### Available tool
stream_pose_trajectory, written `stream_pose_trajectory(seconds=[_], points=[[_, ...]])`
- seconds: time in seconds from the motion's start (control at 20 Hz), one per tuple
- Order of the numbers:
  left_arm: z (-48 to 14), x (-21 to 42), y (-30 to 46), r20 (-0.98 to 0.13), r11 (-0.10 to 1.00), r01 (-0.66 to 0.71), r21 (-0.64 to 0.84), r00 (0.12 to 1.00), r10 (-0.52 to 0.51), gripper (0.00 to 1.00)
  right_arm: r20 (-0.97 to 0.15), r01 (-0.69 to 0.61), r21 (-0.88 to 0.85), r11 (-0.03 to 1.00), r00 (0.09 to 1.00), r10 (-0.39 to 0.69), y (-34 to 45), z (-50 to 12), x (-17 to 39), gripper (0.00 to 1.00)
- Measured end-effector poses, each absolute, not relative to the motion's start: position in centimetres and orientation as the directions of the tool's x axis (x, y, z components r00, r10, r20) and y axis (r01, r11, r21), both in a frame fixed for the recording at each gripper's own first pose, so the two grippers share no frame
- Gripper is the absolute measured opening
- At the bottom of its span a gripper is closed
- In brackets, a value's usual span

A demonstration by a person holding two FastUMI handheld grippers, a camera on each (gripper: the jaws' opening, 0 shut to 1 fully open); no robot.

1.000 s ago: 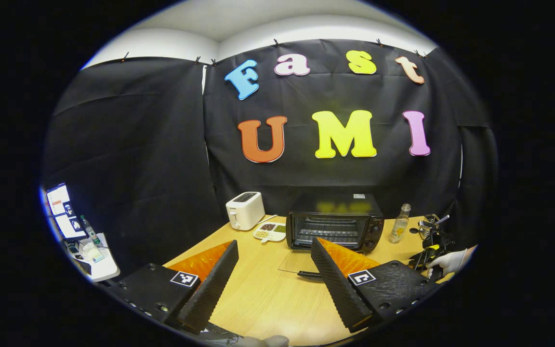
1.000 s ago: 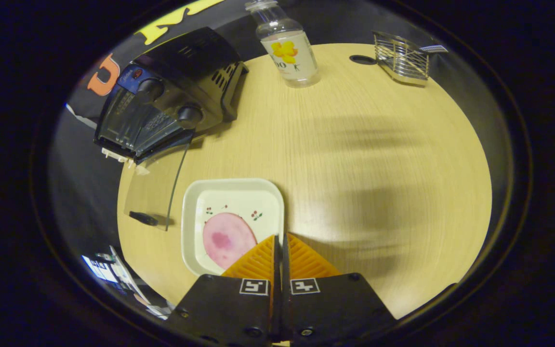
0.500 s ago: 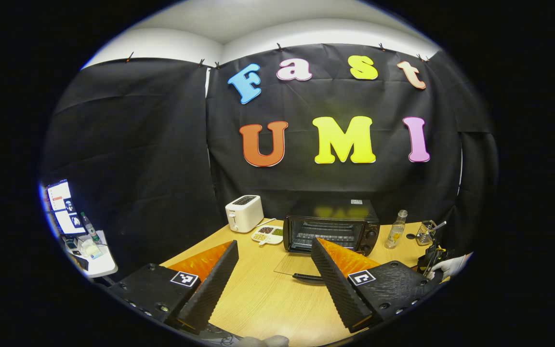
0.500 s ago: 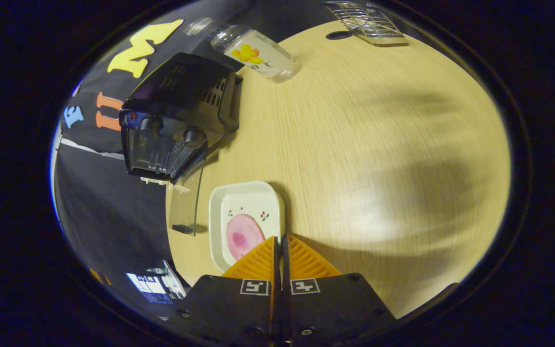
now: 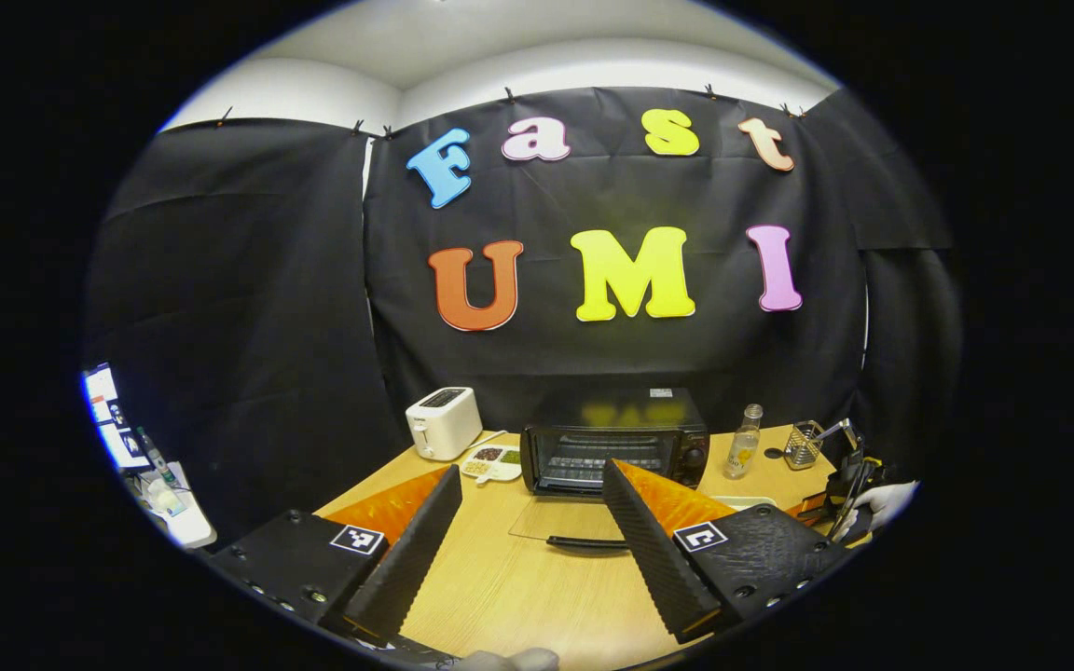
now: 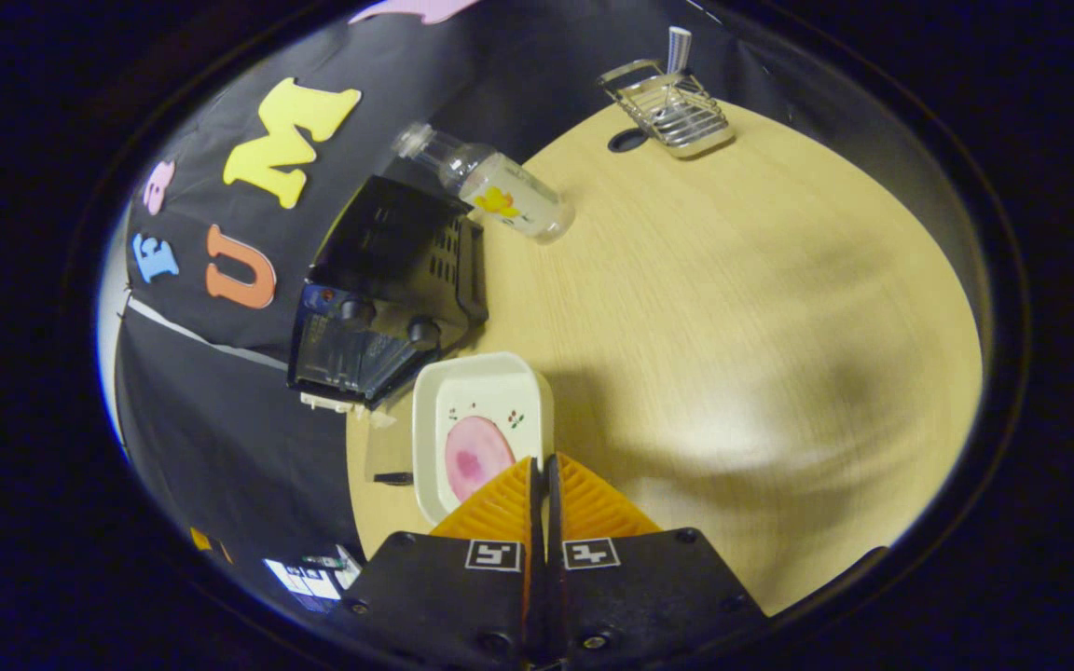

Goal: Open the electric oven with the left hand, put the food in, and close the electric oven.

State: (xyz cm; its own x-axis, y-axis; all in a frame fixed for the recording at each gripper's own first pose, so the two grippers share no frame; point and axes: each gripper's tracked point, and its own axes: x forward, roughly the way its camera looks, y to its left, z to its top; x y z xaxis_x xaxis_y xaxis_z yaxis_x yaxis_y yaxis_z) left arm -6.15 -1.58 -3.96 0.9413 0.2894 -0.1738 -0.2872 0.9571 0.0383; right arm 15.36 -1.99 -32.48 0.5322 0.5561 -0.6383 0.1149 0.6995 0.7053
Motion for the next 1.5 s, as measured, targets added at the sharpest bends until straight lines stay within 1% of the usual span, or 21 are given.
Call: stream_pose_trajectory(seconds=[0.05,0.15,0.35,0.45,0.55,0.6,0.7,0.75,0.8,0.85,0.9,0.95,1.0,1.05,1.1,1.15,1.2,1.35,1.4,1.45,1.5], points=[[-4.0,-6.0,-1.3,-0.174,0.962,-0.272,0.032,0.946,0.274,0.97,-0.630,0.118,0.708,0.696,0.551,0.547,-1.6,-31.4,15.1,0.00],[-4.2,-5.5,-0.3,-0.176,0.969,-0.244,0.027,0.953,0.245,0.97,-0.611,0.134,0.724,0.677,0.580,0.539,0.0,-29.6,14.5,0.03],[-4.1,-5.5,2.7,-0.179,0.977,-0.212,0.032,0.960,0.214,0.97,-0.548,0.176,0.793,0.583,0.624,0.557,5.5,-26.6,13.2,0.03],[-4.2,-5.6,4.2,-0.185,0.979,-0.198,0.038,0.962,0.202,0.97,-0.526,0.194,0.813,0.549,0.648,0.550,8.8,-26.2,12.7,0.00],[-4.6,-6.0,6.0,-0.197,0.981,-0.186,0.050,0.961,0.192,0.97,-0.517,0.212,0.825,0.525,0.660,0.546,12.2,-26.8,12.0,0.03],[-4.8,-6.2,6.8,-0.203,0.982,-0.180,0.055,0.961,0.187,0.97,-0.518,0.229,0.826,0.515,0.668,0.533,13.7,-27.2,11.8,0.00],[-5.2,-6.6,8.4,-0.216,0.983,-0.174,0.062,0.959,0.183,0.97,-0.528,0.275,0.826,0.493,0.685,0.502,17.0,-28.5,11.6,0.00],[-5.5,-6.8,9.2,-0.221,0.983,-0.173,0.065,0.958,0.183,0.97,-0.532,0.291,0.826,0.484,0.687,0.495,18.7,-29.3,11.3,0.04],[-5.7,-7.0,9.9,-0.224,0.982,-0.173,0.069,0.957,0.184,0.97,-0.531,0.305,0.830,0.468,0.689,0.493,20.3,-30.0,10.9,0.00],[-5.8,-7.1,10.4,-0.228,0.982,-0.171,0.073,0.956,0.184,0.97,-0.523,0.308,0.837,0.452,0.690,0.499,22.0,-30.4,10.6,0.00],[-6.0,-7.2,11.0,-0.231,0.981,-0.174,0.080,0.954,0.188,0.97,-0.511,0.307,0.847,0.434,0.697,0.503,23.5,-30.7,10.6,0.03],[-6.2,-7.4,11.5,-0.234,0.981,-0.174,0.084,0.953,0.190,0.97,-0.507,0.305,0.851,0.428,0.692,0.514,24.9,-31.0,10.6,0.00],[-6.3,-7.5,11.8,-0.237,0.980,-0.177,0.089,0.952,0.193,0.97,-0.502,0.303,0.855,0.422,0.691,0.520,26.2,-31.2,10.9,0.00],[-6.4,-7.5,12.2,-0.239,0.980,-0.178,0.091,0.951,0.195,0.97,-0.507,0.307,0.852,0.423,0.686,0.523,27.2,-31.6,11.1,0.04],[-6.4,-7.5,12.5,-0.242,0.979,-0.181,0.093,0.950,0.198,0.97,-0.505,0.306,0.854,0.420,0.683,0.528,27.9,-31.7,11.6,0.00],[-6.4,-7.4,12.8,-0.240,0.978,-0.184,0.094,0.950,0.201,0.97,-0.501,0.306,0.857,0.415,0.686,0.527,28.4,-31.8,12.2,0.03],[-6.4,-7.1,12.9,-0.241,0.978,-0.187,0.095,0.949,0.205,0.97,-0.494,0.302,0.860,0.411,0.695,0.523,28.6,-31.6,13.1,0.00],[-6.4,-6.4,13.2,-0.237,0.978,-0.187,0.092,0.950,0.204,0.97,-0.482,0.300,0.865,0.403,0.720,0.500,28.3,-31.3,16.1,0.00],[-6.5,-6.1,13.2,-0.240,0.978,-0.185,0.092,0.949,0.202,0.97,-0.476,0.300,0.868,0.396,0.730,0.490,28.0,-31.1,17.3,0.04],[-6.7,-5.8,13.3,-0.243,0.979,-0.184,0.092,0.949,0.202,0.97,-0.477,0.303,0.867,0.396,0.736,0.480,27.6,-31.0,18.4,0.00],[-6.9,-5.4,13.5,-0.247,0.978,-0.186,0.092,0.947,0.203,0.97,-0.474,0.303,0.867,0.396,0.746,0.467,27.0,-30.8,19.6,0.04]])
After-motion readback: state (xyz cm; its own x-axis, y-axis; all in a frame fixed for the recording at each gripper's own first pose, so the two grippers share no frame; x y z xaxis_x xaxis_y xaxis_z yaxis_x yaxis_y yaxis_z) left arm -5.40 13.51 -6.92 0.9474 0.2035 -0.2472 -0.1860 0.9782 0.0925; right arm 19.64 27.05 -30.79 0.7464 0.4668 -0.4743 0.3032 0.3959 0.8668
